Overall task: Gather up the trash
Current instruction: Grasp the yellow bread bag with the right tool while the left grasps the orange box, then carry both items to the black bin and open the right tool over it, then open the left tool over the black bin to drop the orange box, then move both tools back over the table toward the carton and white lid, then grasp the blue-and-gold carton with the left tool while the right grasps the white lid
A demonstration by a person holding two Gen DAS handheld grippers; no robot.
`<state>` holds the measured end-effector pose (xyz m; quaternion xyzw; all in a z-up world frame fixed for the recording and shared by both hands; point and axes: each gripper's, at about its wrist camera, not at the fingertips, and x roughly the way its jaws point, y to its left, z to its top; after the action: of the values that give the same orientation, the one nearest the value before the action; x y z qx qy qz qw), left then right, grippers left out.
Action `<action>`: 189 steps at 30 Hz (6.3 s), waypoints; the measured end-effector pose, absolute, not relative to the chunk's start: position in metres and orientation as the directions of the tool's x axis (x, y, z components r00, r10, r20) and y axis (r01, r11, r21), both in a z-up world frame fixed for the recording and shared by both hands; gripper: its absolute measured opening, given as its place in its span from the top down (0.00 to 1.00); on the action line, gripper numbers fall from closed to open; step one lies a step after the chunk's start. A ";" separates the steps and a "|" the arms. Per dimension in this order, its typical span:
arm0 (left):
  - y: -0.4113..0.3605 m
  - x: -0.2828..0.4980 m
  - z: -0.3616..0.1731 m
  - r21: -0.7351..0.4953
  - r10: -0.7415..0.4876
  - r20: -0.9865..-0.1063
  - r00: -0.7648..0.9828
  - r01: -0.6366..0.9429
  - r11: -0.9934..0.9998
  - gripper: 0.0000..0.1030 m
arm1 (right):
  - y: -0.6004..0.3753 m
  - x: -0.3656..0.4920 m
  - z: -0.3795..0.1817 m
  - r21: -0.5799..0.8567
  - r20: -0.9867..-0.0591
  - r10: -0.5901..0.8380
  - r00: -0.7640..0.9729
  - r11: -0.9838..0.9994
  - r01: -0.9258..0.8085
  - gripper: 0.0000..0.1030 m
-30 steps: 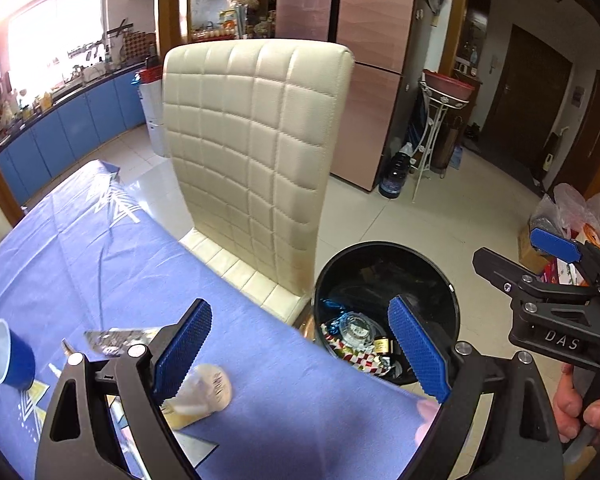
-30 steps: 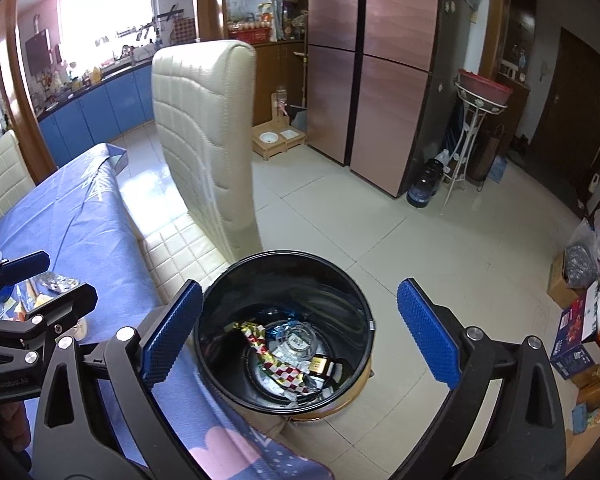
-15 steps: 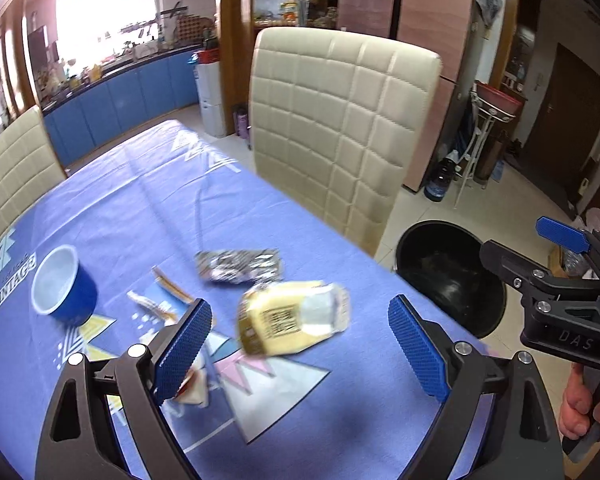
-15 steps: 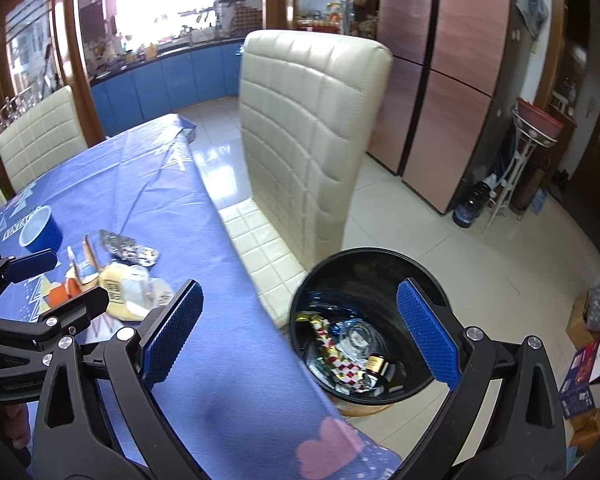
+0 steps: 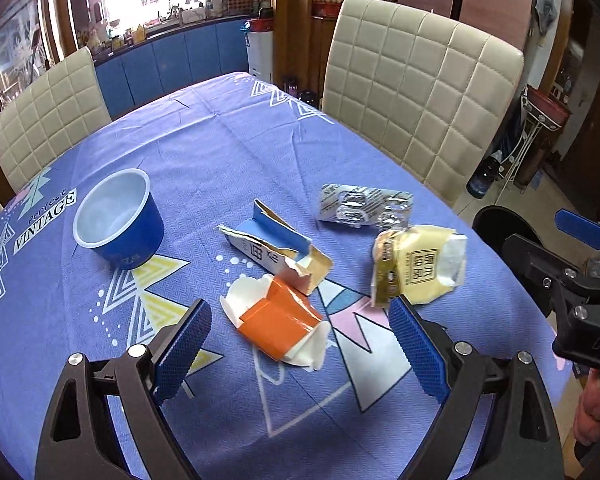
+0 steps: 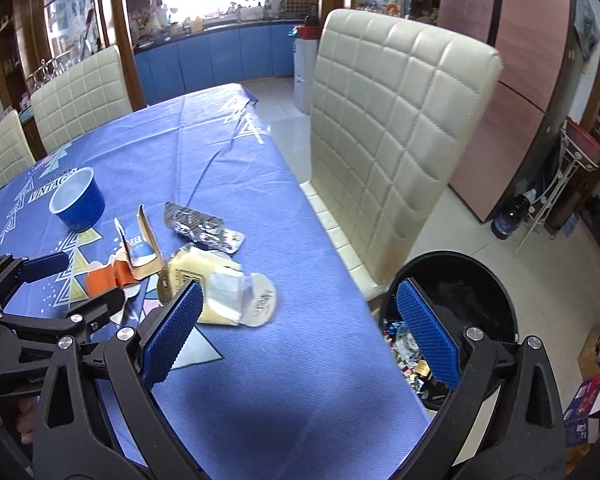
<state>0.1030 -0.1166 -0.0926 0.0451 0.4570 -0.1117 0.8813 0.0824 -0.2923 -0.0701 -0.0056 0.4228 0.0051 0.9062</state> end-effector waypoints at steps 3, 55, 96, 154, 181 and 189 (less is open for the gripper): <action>-0.114 0.111 -0.101 -0.015 -0.148 -0.826 0.544 0.242 0.970 0.15 | -0.283 0.094 -0.076 0.020 -0.778 0.041 0.627 0.999 -0.041 0.04; -0.134 0.055 -0.088 0.062 -0.198 -0.748 0.633 0.365 0.929 0.73 | -0.274 0.065 -0.086 0.011 -0.794 0.049 0.605 0.998 -0.066 0.48; -0.330 0.062 -0.059 0.098 -0.439 -0.698 0.566 0.682 0.725 0.73 | -0.453 0.030 -0.049 -0.037 -0.730 -0.193 0.655 0.969 0.244 0.39; -0.336 0.089 -0.065 0.000 -0.464 -0.713 0.526 0.662 0.750 0.31 | -0.475 0.048 -0.063 0.012 -0.749 -0.191 0.634 0.954 0.301 0.16; -0.172 0.093 -0.062 0.013 -0.230 -0.743 0.628 0.357 0.934 0.31 | -0.339 0.077 -0.063 0.035 -0.752 0.015 0.659 0.999 0.017 0.16; -0.132 0.097 -0.069 0.036 -0.193 -0.744 0.640 0.327 0.944 0.31 | -0.292 0.090 -0.075 0.020 -0.768 0.054 0.638 0.998 -0.060 0.16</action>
<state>0.0969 -0.1316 -0.0693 0.0836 0.3992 -0.1443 0.9016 0.0897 -0.2920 -0.0750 -0.0034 0.4240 0.0314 0.9051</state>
